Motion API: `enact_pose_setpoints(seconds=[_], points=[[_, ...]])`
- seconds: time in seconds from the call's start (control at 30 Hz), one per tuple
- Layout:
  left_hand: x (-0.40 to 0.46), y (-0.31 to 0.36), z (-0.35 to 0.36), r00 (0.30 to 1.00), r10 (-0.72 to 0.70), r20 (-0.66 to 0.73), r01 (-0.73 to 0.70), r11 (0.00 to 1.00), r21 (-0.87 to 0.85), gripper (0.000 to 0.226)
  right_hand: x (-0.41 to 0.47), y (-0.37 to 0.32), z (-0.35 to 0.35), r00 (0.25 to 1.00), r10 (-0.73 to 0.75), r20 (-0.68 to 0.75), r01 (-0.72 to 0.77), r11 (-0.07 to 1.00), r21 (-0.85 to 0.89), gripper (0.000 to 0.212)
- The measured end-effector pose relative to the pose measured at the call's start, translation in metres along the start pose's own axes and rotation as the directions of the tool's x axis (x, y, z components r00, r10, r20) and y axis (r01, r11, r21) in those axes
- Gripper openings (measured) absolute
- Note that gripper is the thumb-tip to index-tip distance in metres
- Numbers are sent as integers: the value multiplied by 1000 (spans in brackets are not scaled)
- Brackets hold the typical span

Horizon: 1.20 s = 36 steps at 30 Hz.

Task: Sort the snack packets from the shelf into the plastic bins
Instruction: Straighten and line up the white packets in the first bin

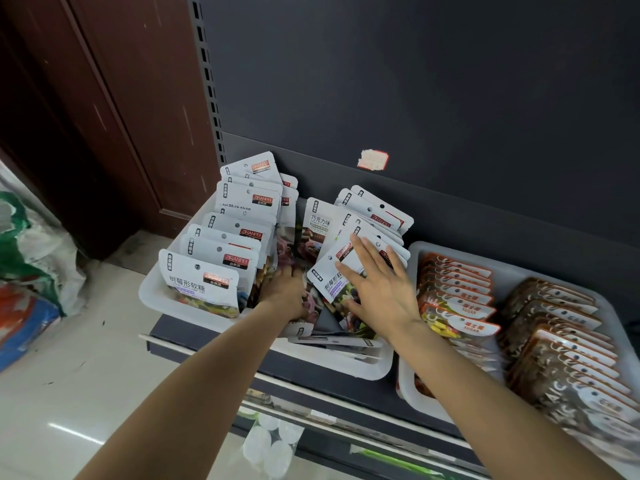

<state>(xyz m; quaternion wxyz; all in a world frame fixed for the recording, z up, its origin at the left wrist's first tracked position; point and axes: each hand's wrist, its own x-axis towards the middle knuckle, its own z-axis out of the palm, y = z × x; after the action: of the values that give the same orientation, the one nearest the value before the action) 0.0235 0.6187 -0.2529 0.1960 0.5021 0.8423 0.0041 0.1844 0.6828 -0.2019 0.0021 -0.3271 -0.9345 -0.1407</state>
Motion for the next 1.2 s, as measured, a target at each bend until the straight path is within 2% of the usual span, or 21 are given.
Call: enact_pose_setpoints(seconds=[0.1, 0.17, 0.27, 0.43, 0.53, 0.63, 0.73, 0.8, 0.9, 0.97, 1.03, 1.1, 1.2], points=[[-2, 1, -4, 999, -18, -30, 16, 999, -46, 75, 0, 0, 1, 1000, -7, 2, 7, 1000, -3, 66], [-3, 1, -8, 997, -54, -54, 45, 987, -151, 66, 0, -1, 0, 1000, -5, -2, 5, 1000, -5, 66], [-5, -2, -15, 991, -120, -56, 88, 915, -394, 48, 0, 0, 0, 999, -21, 26, 22, 1000, -14, 66], [-8, -9, -21, 992, -105, -68, 42, 793, -608, 48, -1, -2, -2, 999, 32, -4, -32, 999, -29, 66], [-15, -10, -28, 989, -94, -117, -5, 758, -652, 46, -2, -3, -2, 997, 61, -44, -63, 997, -38, 67], [-26, -10, -36, 968, -79, -240, -95, 767, -635, 41, 0, -5, -5, 994, 66, -83, -72, 995, -73, 66], [-35, -9, -48, 913, -106, -394, -183, 757, -627, 42, 4, -7, -13, 1000, -1, -3, 1, 992, -125, 58], [-40, -7, -56, 883, -100, -459, -236, 750, -617, 44, 7, -8, -14, 991, -80, 110, 85, 996, -41, 55], [-48, -7, -56, 883, -73, -464, -270, 730, -628, 54, 9, -13, -29, 983, -69, 168, 40, 985, 170, 56], [-52, -7, -53, 888, -114, -445, -269, 657, -704, 57, 12, -15, -41, 988, -20, 153, -35, 936, 350, 53], [-55, -6, -51, 881, -140, -452, -295, 584, -756, 56, 18, -15, -47, 990, 77, 116, -127, 845, 520, 51], [-57, -5, -53, 874, -118, -472, -339, 547, -765, 54, 27, -16, -54, 969, 171, 181, -249, 688, 682, 51], [-61, -4, -55, 867, -55, -495, -397, 523, -754, 50, 42, -20, -59, 914, 199, 353, -404, 384, 830, 50]])
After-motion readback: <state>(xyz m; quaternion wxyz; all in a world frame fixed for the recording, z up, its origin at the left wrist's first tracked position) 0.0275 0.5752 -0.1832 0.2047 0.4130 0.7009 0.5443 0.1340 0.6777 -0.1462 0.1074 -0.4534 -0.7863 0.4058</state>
